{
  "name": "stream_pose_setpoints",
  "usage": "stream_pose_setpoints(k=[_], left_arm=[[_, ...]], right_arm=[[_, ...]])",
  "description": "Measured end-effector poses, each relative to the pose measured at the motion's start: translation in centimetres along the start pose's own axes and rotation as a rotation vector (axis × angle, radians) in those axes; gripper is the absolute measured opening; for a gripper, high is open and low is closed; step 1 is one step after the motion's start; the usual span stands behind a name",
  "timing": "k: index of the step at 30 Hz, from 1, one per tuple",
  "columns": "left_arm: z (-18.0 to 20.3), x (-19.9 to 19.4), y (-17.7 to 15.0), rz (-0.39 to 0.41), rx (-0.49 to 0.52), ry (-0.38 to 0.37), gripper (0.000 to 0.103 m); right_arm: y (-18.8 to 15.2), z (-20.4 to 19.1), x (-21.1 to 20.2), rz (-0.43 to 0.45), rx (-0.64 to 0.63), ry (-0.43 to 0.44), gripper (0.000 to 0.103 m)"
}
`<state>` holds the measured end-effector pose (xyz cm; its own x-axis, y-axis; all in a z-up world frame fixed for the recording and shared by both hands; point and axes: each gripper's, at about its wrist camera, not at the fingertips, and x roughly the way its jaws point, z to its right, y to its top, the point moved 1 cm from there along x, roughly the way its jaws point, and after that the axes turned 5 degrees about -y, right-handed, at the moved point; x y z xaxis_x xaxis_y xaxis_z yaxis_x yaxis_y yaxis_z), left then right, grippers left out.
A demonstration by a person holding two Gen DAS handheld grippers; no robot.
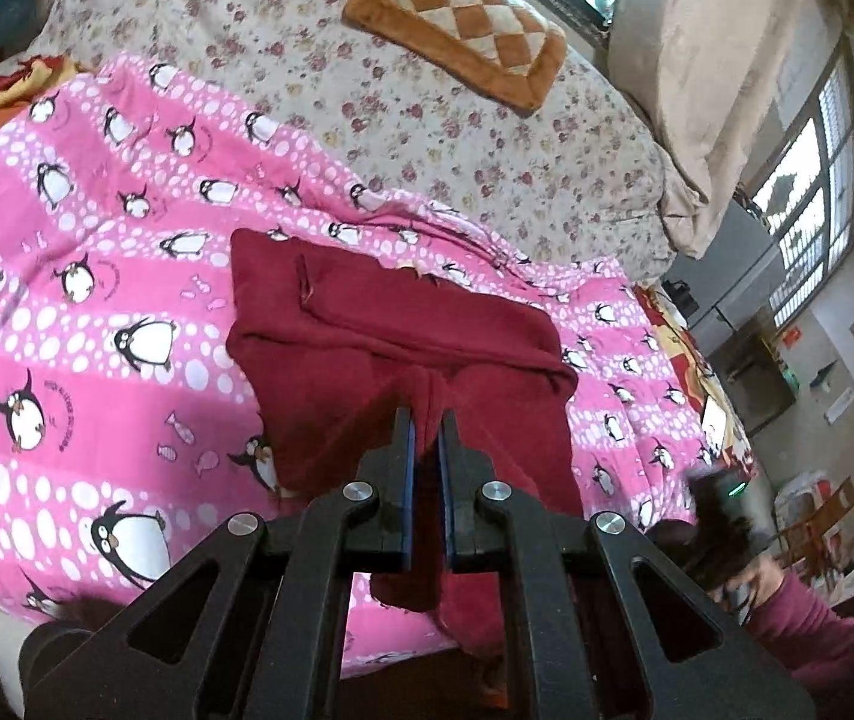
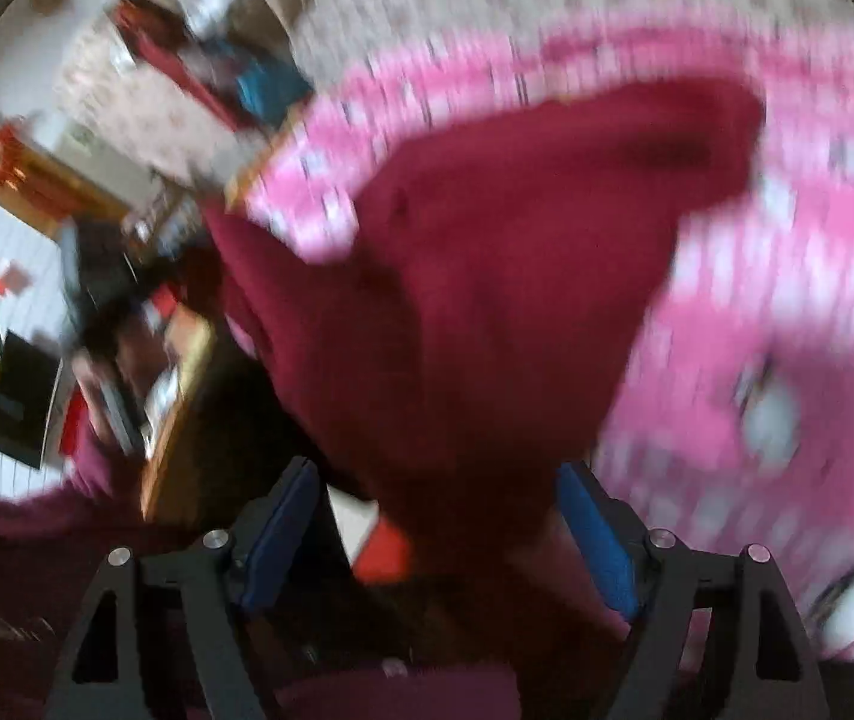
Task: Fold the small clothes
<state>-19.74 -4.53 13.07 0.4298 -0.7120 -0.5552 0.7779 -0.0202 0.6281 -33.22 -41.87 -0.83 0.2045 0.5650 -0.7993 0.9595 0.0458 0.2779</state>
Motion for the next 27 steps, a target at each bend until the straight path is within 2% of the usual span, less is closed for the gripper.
stream_pose_setpoints(k=[2, 3, 5, 8, 12, 13, 14, 15, 16, 17, 18, 23, 27], left_arm=[[0.1, -0.2, -0.2, 0.001, 0.008, 0.015, 0.005], [0.3, -0.3, -0.4, 0.002, 0.013, 0.022, 0.005], [0.4, -0.5, -0.6, -0.001, 0.025, 0.038, 0.005], [0.0, -0.8, -1.2, -0.005, 0.027, 0.063, 0.005], [-1.2, -0.7, -2.0, -0.019, -0.012, 0.085, 0.005], [-1.5, -0.5, -2.2, -0.024, -0.022, 0.091, 0.005], [-1.7, -0.5, -2.4, -0.029, -0.026, 0.095, 0.005], [-1.9, -0.4, -2.6, -0.033, -0.031, 0.099, 0.005], [-2.0, -0.3, -2.7, -0.036, -0.036, 0.101, 0.005], [-2.1, -0.3, -2.7, -0.038, -0.039, 0.101, 0.005], [-2.1, -0.4, -2.7, -0.037, -0.041, 0.101, 0.005], [-1.9, -1.5, -1.3, 0.006, -0.053, 0.075, 0.005], [-1.9, -0.9, 1.0, 0.037, -0.063, 0.059, 0.005]], right_arm=[[-0.9, 1.7, 3.0, -0.095, 0.088, 0.028, 0.080], [-1.3, 2.2, 4.0, -0.111, 0.110, 0.041, 0.080], [-1.5, 2.4, 5.0, -0.091, 0.108, 0.065, 0.080], [-1.0, 1.9, 5.8, -0.031, 0.104, 0.152, 0.080], [-0.3, 0.7, 8.7, -0.066, 0.066, 0.169, 0.079], [-0.2, 0.6, 9.0, -0.066, 0.070, 0.178, 0.077], [-0.1, 0.8, 9.0, -0.068, 0.071, 0.185, 0.066], [-0.1, 0.8, 9.0, -0.064, 0.071, 0.192, 0.047], [0.2, 0.8, 8.7, -0.049, 0.076, 0.203, 0.036], [0.7, 0.8, 8.0, -0.023, 0.079, 0.206, 0.018], [1.0, 0.6, 7.2, -0.002, 0.075, 0.207, 0.014], [2.4, -0.3, 0.2, 0.153, 0.026, 0.275, 0.012], [4.4, 0.2, -5.4, 0.324, 0.033, 0.343, 0.012]])
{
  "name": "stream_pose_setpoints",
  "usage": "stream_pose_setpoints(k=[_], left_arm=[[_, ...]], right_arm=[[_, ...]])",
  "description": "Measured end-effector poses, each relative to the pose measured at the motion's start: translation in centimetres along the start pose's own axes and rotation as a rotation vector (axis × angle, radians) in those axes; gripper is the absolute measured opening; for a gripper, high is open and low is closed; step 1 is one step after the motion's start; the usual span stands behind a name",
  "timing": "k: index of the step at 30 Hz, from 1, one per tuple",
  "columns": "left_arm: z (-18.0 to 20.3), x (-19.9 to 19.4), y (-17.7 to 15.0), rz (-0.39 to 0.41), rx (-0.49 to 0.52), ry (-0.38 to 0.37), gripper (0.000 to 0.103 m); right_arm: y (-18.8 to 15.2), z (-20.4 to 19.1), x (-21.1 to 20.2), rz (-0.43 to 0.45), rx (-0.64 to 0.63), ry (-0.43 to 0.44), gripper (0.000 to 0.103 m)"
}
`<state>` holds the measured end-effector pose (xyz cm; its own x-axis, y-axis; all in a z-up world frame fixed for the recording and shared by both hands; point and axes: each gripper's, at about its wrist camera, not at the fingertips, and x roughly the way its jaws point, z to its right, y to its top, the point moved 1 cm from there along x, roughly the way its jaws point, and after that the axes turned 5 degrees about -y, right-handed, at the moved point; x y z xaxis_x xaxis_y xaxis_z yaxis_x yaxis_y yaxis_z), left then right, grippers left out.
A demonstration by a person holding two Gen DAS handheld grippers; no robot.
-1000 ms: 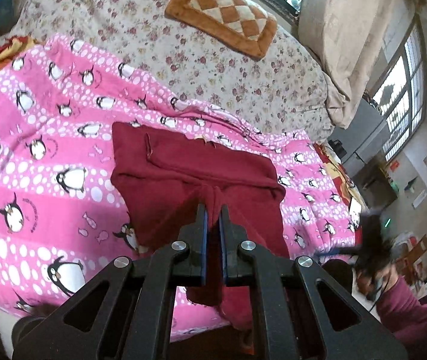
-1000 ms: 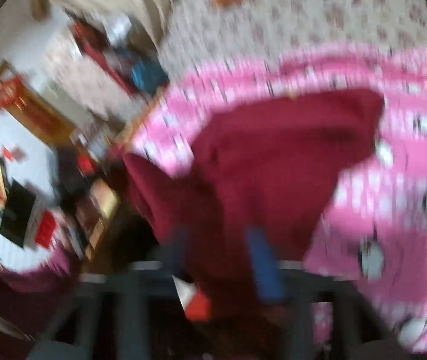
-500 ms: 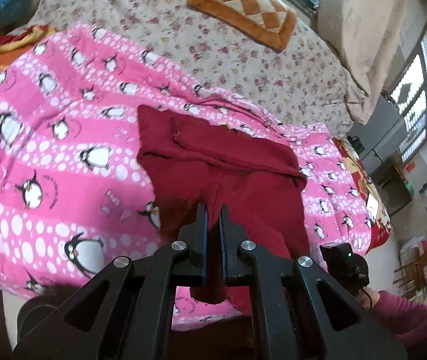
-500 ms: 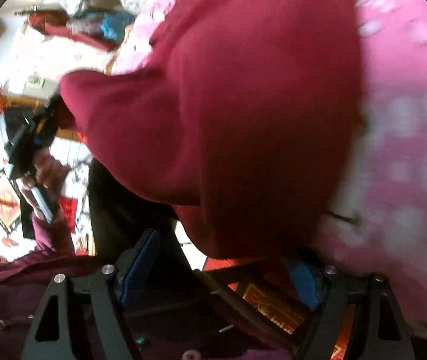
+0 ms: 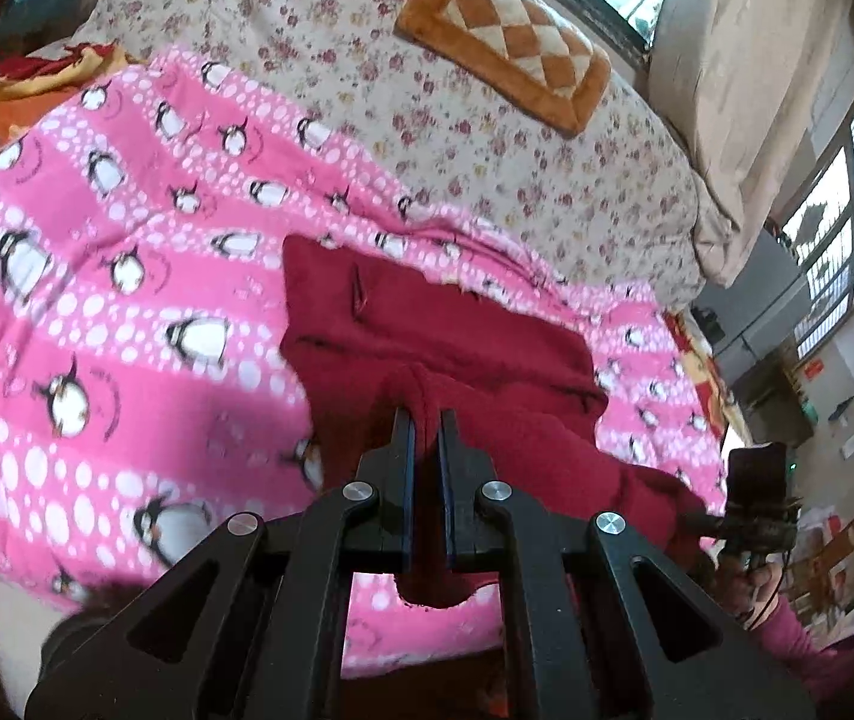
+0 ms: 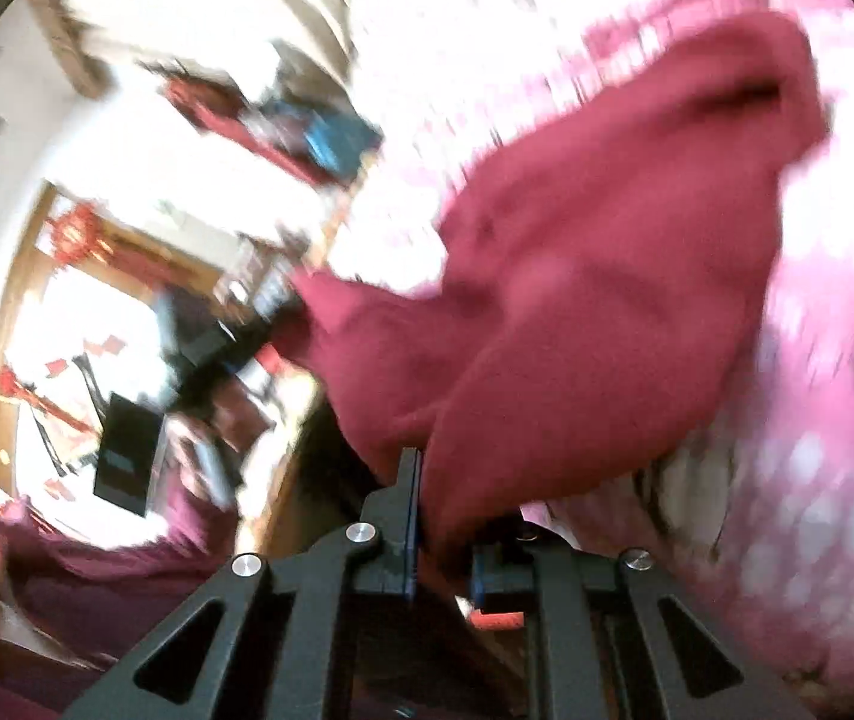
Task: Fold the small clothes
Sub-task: 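Open the left gripper and press the folded sweatshirt flat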
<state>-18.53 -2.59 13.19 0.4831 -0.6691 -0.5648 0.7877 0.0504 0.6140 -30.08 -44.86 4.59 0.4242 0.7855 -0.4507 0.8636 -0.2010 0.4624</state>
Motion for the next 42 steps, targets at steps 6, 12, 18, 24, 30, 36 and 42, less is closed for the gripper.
stream_pose_setpoints(k=[6, 12, 18, 24, 30, 36, 42], left_arm=[[-0.5, 5.2, 4.5, 0.004, -0.008, 0.034, 0.005], [-2.8, 12.3, 8.7, -0.047, -0.045, 0.107, 0.005], [-6.5, 16.1, 11.2, -0.047, -0.134, 0.180, 0.046], [-7.9, 14.9, 12.2, -0.028, -0.162, 0.158, 0.059], [-7.4, 14.0, 9.6, -0.096, -0.120, 0.155, 0.059], [-6.7, 12.4, 7.2, -0.137, -0.125, 0.104, 0.061], [-5.1, 11.5, 3.8, -0.235, -0.072, 0.015, 0.070]], right_arm=[[7.2, 0.7, -1.4, 0.183, 0.038, -0.014, 0.012], [14.4, 4.2, 1.2, 0.236, 0.148, -0.072, 0.012], [19.5, 11.3, 4.6, 0.197, 0.364, -0.211, 0.037], [20.8, 11.2, 3.3, 0.227, 0.305, -0.234, 0.045], [20.7, 8.8, 2.5, 0.249, 0.128, -0.283, 0.045], [22.2, 11.0, 7.5, 0.131, 0.098, -0.483, 0.045], [19.8, 8.2, 6.5, 0.114, 0.027, -0.494, 0.052]])
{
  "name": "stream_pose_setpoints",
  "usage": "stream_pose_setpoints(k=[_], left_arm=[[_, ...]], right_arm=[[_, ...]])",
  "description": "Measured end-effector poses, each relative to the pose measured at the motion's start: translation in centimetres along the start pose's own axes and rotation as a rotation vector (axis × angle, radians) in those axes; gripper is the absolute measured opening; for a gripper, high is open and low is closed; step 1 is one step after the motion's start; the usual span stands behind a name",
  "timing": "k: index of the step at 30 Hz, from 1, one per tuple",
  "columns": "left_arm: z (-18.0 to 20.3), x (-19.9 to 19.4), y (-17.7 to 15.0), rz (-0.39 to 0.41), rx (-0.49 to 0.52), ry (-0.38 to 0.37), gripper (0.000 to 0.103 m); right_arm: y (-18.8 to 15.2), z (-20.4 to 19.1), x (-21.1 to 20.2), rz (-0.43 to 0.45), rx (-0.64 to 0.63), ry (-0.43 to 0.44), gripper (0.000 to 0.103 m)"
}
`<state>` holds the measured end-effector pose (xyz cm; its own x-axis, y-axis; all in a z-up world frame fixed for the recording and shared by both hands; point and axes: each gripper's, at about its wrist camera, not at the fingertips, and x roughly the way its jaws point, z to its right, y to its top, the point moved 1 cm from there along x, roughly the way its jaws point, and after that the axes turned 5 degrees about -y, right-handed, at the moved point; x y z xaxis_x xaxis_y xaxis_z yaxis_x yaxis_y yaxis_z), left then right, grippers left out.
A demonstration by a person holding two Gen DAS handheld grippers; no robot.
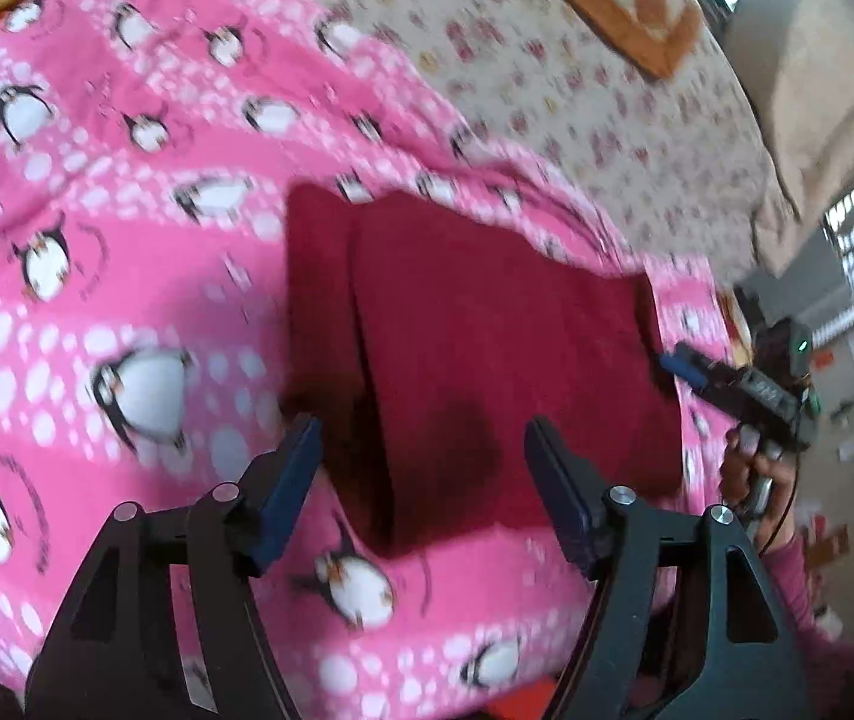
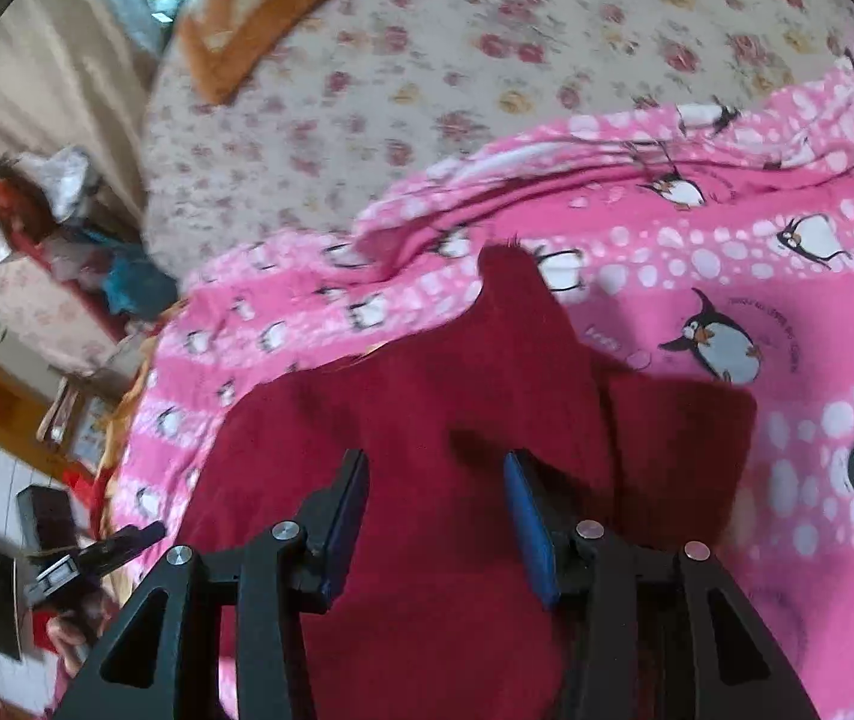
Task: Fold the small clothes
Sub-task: 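Open the left gripper and press the folded sweatshirt flat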
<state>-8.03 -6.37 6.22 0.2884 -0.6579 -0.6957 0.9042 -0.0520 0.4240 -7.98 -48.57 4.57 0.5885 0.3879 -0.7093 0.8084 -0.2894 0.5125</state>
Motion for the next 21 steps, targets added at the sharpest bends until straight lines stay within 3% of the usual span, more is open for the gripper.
stream_pose_setpoints(k=[3, 9, 11, 13, 15, 18, 21], left_arm=[[0.4, 0.7, -1.7, -0.058, 0.023, -0.041, 0.070], [1.1, 1.8, -3.5, -0.103, 0.080, -0.077, 0.067], [1.5, 2.5, -3.5, -0.110, 0.126, -0.039, 0.047], [1.5, 3.0, -3.1, -0.110, 0.167, 0.011, 0.023], [1.1, 3.0, -2.8, -0.100, 0.172, 0.029, 0.010], [0.6, 1.4, -2.9, -0.065, 0.178, 0.046, 0.008], [0.1, -0.7, -3.4, -0.025, 0.179, 0.034, 0.007]], right_arm=[[-2.8, -0.9, -2.7, -0.018, -0.062, -0.004, 0.068], [-8.7, -1.1, -5.9, -0.045, -0.118, -0.020, 0.068], [-10.0, -0.8, -5.2, -0.068, -0.103, -0.017, 0.067], [-10.5, -0.8, -3.7, -0.098, -0.101, -0.009, 0.057], [-10.5, -1.2, -2.2, -0.102, -0.127, -0.040, 0.036], [-10.1, -2.0, -2.2, -0.076, -0.177, -0.079, 0.013], [-9.6, -2.2, -4.6, -0.046, -0.193, -0.064, 0.006]])
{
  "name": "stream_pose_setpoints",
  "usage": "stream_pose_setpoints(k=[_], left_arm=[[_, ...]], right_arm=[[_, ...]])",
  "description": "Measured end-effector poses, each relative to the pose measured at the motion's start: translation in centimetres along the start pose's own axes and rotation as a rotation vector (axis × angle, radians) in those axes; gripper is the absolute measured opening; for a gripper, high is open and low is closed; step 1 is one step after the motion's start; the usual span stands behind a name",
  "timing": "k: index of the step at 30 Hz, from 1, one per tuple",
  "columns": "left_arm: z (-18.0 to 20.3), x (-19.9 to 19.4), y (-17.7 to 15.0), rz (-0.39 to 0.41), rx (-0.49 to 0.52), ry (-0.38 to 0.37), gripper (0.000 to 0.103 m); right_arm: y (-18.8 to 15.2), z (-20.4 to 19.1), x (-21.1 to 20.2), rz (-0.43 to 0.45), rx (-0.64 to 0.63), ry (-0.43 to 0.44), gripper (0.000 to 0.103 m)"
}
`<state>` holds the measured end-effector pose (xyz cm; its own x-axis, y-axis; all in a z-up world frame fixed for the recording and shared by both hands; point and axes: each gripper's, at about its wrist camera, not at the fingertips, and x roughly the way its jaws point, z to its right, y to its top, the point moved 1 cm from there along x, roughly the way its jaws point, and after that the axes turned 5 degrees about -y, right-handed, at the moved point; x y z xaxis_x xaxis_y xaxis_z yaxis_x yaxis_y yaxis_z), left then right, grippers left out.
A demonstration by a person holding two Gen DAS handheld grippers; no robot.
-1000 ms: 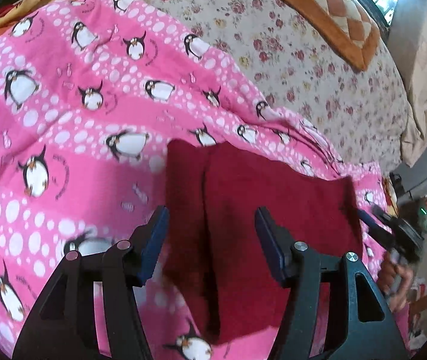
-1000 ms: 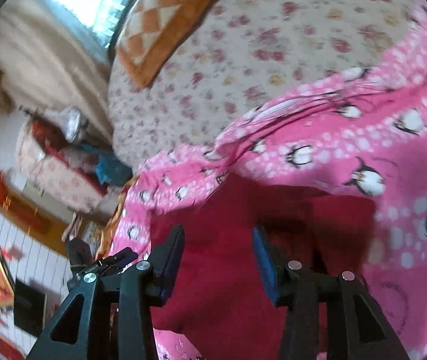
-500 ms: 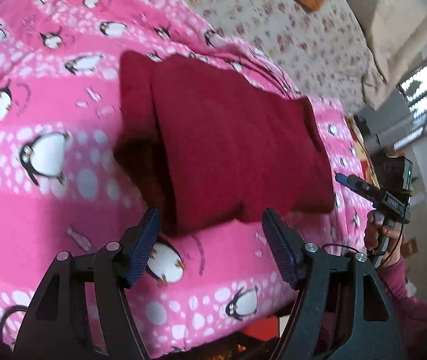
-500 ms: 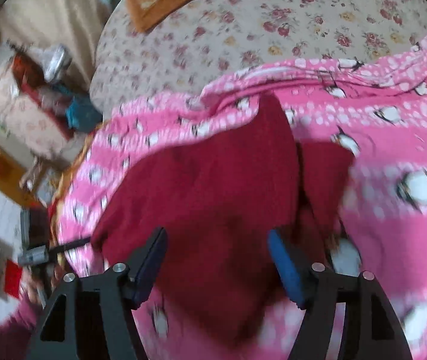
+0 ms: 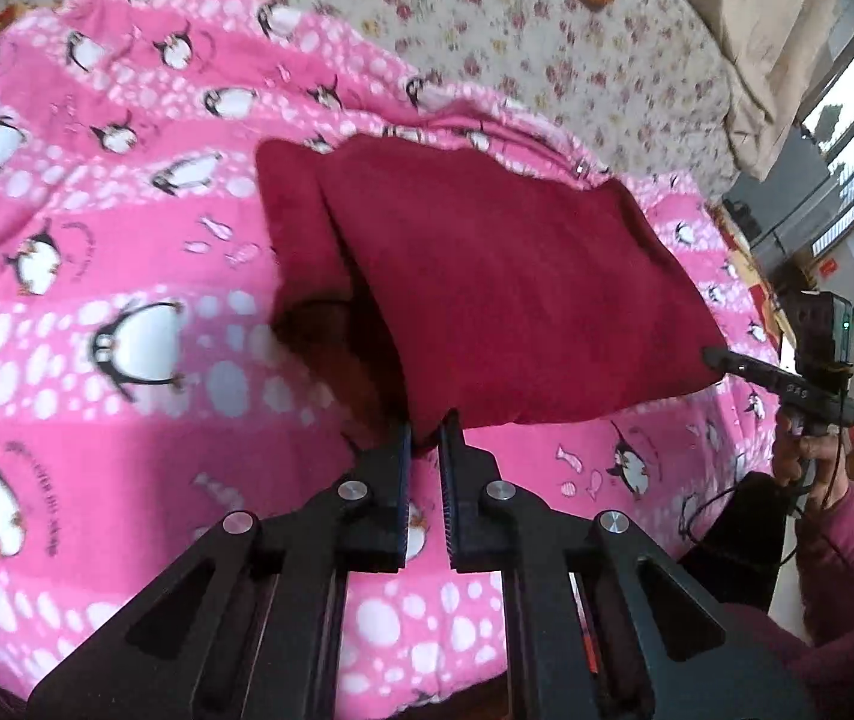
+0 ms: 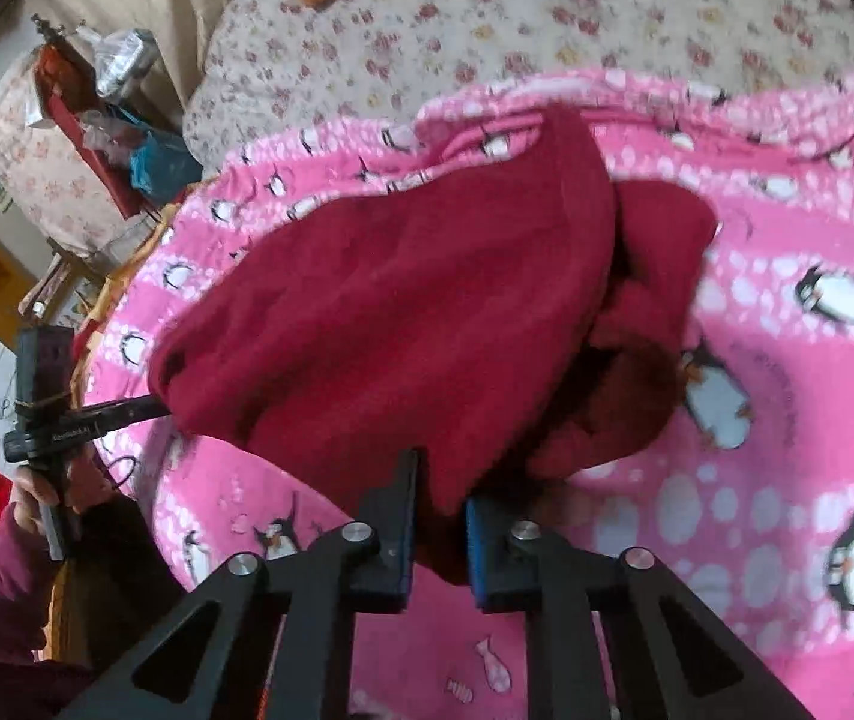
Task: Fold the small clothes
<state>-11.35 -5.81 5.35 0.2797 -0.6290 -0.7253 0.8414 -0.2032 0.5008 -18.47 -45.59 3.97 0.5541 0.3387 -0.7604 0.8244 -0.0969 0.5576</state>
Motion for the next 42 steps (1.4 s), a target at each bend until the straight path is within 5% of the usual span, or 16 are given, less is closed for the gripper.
stream_pose_setpoints(k=[4, 9, 16, 19, 21, 23, 25, 29, 34, 37, 42], left_arm=[[-1.0, -0.1, -1.3, -0.003, -0.012, 0.034, 0.007], [-1.7, 0.3, -2.0, -0.007, -0.039, 0.057, 0.007], [-0.9, -1.6, -1.8, 0.009, -0.042, 0.063, 0.007], [-1.1, -2.4, -1.2, 0.053, -0.089, 0.079, 0.008], [-1.0, -2.4, -0.6, 0.059, -0.107, 0.078, 0.014], [-0.6, -2.1, 0.2, 0.071, -0.108, 0.072, 0.039], [0.0, -1.6, 1.0, 0.101, -0.114, 0.069, 0.045], [0.7, 0.9, 2.6, 0.113, -0.105, 0.136, 0.047], [-0.9, 4.6, 3.5, 0.069, -0.136, 0.275, 0.047], [-1.9, 5.8, 3.1, 0.048, -0.159, 0.283, 0.047], [-1.6, 5.7, 2.9, 0.058, -0.126, 0.302, 0.048]], right_arm=[[-0.7, 0.5, -2.5, 0.003, -0.018, -0.013, 0.006], [-3.1, 1.6, -0.2, -0.089, -0.015, -0.105, 0.006], [-2.8, 1.9, -2.4, -0.045, -0.007, -0.071, 0.006], [-1.4, 1.6, -3.9, 0.028, 0.012, -0.078, 0.019], [-0.2, 1.3, -4.2, 0.060, 0.024, -0.086, 0.047], [1.6, 0.7, -3.5, 0.078, 0.014, -0.123, 0.048], [3.7, 0.0, -1.8, 0.073, -0.006, -0.145, 0.048], [7.7, -0.4, 2.5, 0.056, -0.032, -0.174, 0.048], [11.2, 3.5, 6.8, 0.039, 0.088, -0.290, 0.048], [11.3, 6.3, 10.0, -0.059, 0.147, -0.315, 0.048], [11.7, 4.3, 8.1, -0.029, 0.093, -0.371, 0.048]])
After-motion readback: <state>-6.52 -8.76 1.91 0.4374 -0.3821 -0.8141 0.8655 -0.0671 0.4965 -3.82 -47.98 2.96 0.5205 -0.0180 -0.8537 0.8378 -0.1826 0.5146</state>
